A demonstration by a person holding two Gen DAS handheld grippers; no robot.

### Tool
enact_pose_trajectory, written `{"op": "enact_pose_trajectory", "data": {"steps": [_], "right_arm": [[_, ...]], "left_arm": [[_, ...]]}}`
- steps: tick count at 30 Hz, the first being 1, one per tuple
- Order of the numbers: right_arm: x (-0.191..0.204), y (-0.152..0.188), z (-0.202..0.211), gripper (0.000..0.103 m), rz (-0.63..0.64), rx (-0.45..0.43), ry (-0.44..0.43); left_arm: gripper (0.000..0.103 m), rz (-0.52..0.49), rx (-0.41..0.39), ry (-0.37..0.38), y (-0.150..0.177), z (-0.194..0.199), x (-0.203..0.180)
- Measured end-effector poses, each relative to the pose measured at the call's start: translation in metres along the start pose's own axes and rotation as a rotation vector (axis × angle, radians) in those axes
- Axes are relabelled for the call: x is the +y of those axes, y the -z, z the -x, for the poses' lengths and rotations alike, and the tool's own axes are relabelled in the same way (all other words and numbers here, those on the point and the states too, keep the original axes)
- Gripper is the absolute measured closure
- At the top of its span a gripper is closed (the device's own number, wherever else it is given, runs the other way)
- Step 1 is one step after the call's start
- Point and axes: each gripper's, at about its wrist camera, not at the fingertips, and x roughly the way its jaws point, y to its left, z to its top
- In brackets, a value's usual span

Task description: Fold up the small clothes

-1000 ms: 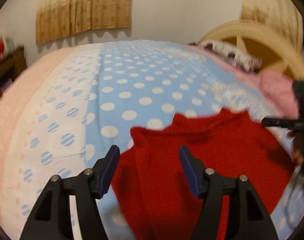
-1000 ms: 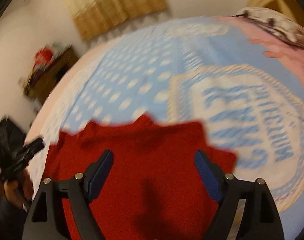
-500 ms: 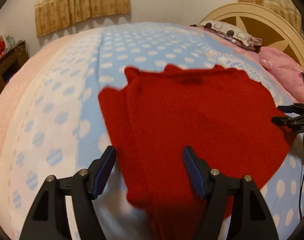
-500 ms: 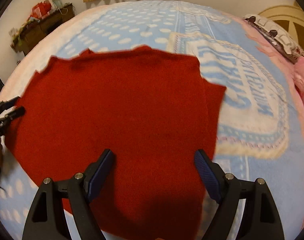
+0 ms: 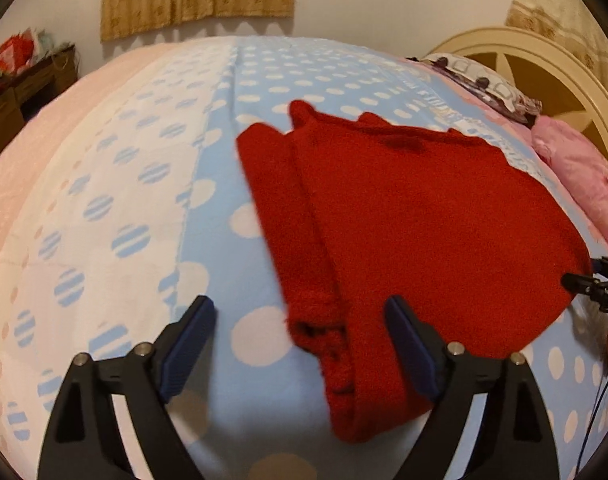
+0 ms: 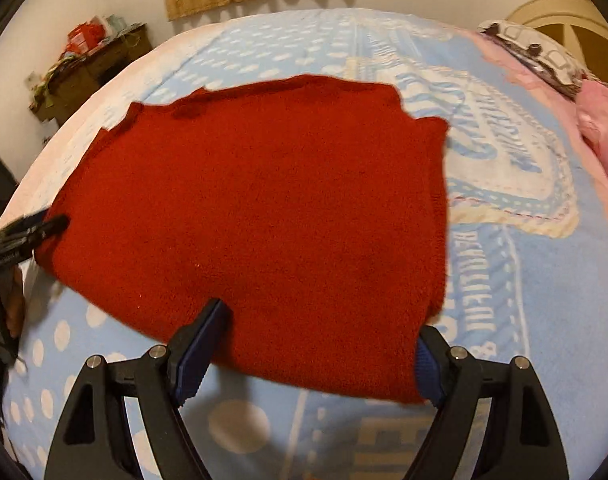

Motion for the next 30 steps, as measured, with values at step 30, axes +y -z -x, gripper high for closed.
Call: {"op": "enact_pose_trajectory", "data": {"steps": [30], "right_arm": [[0.098, -0.016, -0.008, 0.019, 0.123, -0.054, 0.085]], "left_arm": [[0.004, 0.001, 0.018, -0.038, 0.015, 0.005, 0.006]]}}
